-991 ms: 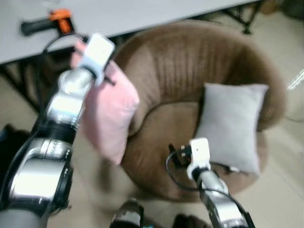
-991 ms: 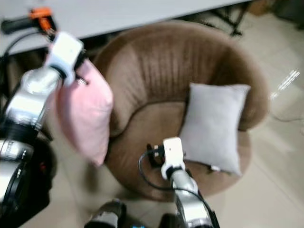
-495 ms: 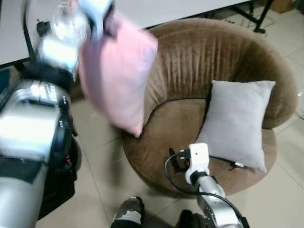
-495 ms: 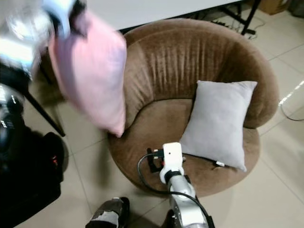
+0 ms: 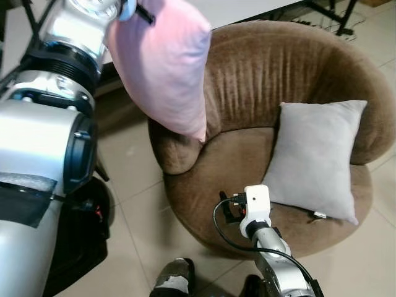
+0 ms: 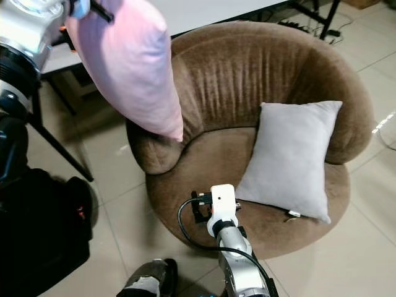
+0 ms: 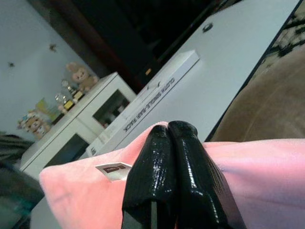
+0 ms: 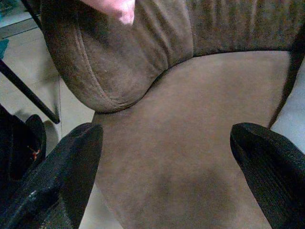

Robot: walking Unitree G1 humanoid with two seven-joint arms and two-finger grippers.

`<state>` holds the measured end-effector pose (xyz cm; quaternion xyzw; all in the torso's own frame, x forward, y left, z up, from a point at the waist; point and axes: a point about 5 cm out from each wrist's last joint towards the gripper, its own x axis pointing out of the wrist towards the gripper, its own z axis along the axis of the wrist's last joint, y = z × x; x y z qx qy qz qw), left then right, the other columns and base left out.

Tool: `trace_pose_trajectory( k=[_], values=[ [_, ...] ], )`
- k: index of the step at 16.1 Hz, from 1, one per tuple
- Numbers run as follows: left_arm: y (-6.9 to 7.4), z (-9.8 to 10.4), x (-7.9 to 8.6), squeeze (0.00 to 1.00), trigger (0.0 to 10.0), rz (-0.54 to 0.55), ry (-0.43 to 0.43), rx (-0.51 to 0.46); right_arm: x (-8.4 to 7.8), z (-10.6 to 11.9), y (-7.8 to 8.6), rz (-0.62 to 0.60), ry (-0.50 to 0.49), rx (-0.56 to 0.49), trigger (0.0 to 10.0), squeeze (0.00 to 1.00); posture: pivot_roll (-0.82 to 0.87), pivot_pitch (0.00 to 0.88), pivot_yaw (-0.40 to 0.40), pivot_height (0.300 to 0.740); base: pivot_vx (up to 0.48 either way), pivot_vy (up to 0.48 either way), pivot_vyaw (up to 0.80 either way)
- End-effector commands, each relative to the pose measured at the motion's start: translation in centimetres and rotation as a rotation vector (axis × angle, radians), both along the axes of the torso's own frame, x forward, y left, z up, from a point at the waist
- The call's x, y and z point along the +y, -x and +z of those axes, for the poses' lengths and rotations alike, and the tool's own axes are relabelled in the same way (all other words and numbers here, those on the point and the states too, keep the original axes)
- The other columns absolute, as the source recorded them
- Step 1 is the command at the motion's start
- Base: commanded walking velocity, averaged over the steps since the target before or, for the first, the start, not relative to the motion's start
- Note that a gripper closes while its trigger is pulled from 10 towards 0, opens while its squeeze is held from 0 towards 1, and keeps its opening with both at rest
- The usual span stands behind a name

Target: Move the pillow to the sofa from floor

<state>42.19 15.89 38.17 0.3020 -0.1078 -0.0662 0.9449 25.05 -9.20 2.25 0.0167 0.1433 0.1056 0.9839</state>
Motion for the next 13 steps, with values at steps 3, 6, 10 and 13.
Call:
trace_pose_trajectory(
  k=[3,6,10,13],
  values=[
    [-0.4,-1.6,-0.7,0.00,10.0,0.036,-0.020,0.025,1.6,-0.4,1.1,-0.010,-0.047,0.017,10.0,0.00,0.09,0.117,0.153,0.740,0.000,0.000,0.00],
    [-0.9,-5.1,-2.3,0.00,10.0,0.049,-0.152,0.098,1.6,-0.3,1.4,-0.016,-0.026,0.000,10.0,0.00,0.06,0.125,0.156,0.740,0.000,0.000,0.00],
    [-0.8,-9.1,-5.5,0.00,10.0,0.012,-0.669,0.072,1.6,-0.1,1.8,-0.030,-0.025,-0.007,10.0,0.00,0.03,0.147,0.163,0.740,0.000,0.000,0.00],
    [-0.6,-10.4,-6.3,0.00,10.0,0.026,-1.088,-0.064,1.5,0.0,2.0,-0.051,-0.025,-0.006,10.0,0.00,0.00,0.159,0.179,0.740,0.000,0.000,0.00]
  ],
)
